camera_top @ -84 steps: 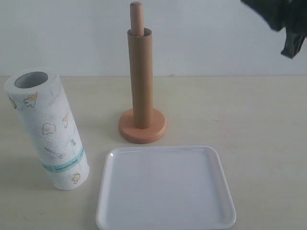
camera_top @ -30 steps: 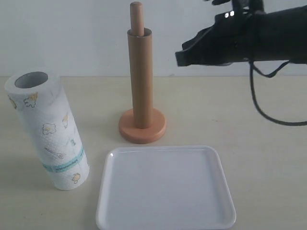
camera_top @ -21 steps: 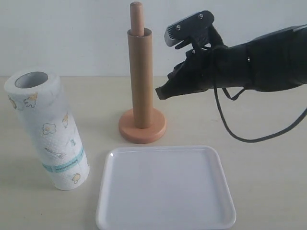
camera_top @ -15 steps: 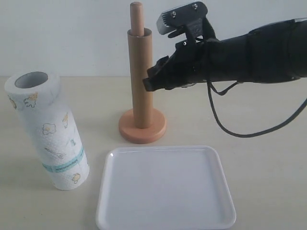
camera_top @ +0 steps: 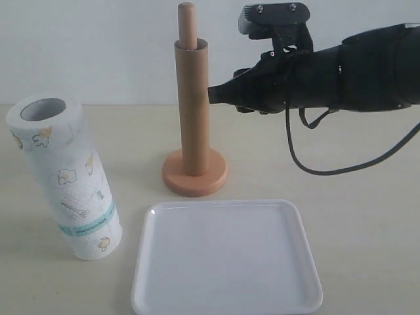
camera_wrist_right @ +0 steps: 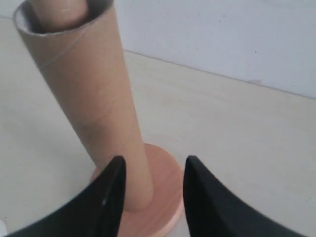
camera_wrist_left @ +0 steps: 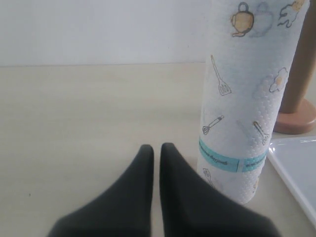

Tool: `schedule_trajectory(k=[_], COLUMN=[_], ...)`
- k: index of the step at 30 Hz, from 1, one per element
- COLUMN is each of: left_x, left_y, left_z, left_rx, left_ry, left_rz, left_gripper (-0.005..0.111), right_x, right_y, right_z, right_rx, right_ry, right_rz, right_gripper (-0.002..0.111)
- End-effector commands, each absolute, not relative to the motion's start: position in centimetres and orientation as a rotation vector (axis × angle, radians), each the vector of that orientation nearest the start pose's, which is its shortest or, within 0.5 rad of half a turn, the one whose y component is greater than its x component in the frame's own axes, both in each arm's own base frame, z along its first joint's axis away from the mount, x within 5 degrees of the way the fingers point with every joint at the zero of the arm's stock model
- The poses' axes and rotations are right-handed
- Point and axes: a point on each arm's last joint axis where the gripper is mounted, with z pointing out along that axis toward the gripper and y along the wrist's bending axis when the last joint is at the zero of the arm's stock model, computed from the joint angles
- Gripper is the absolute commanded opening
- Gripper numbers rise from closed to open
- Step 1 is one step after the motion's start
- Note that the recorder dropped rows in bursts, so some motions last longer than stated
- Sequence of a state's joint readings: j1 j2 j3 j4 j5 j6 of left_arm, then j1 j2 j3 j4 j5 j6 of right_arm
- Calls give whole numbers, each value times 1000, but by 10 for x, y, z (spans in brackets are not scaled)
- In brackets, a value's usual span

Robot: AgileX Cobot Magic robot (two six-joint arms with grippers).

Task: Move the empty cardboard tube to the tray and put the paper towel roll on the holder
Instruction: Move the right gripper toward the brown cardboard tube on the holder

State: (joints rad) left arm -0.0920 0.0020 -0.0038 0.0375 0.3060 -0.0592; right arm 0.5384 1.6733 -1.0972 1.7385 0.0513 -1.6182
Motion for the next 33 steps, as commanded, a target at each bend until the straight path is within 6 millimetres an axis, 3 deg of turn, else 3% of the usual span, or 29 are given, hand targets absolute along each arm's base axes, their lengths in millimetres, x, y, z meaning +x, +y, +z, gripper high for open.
schedule_trajectory(k=[1,13,18,23,28,33], left_x=[54,54,54,54,54,54], left_y=[-4,-4,-4,-4,-4,-4], left_z=[185,185,185,185,185,185], left_rx=[49,49,49,49,49,49], left_ry=[1791,1791,1791,1791,1791,1791], left_rz=[-74,-74,-74,-74,-74,-74], left_gripper=[4,4,4,4,4,4], right_x=[322,312,309,299,291,286], right_y=[204,200,204,213,202,196], right_z=[263,241,242,234,227,217], right_rx=[-426,-430,-303,-268,-244,-329], right_ry=[2035,2116,2170,2024,1794,1714], right_rz=[562,575,568,537,565,494], right_gripper=[38,38,38,38,38,38])
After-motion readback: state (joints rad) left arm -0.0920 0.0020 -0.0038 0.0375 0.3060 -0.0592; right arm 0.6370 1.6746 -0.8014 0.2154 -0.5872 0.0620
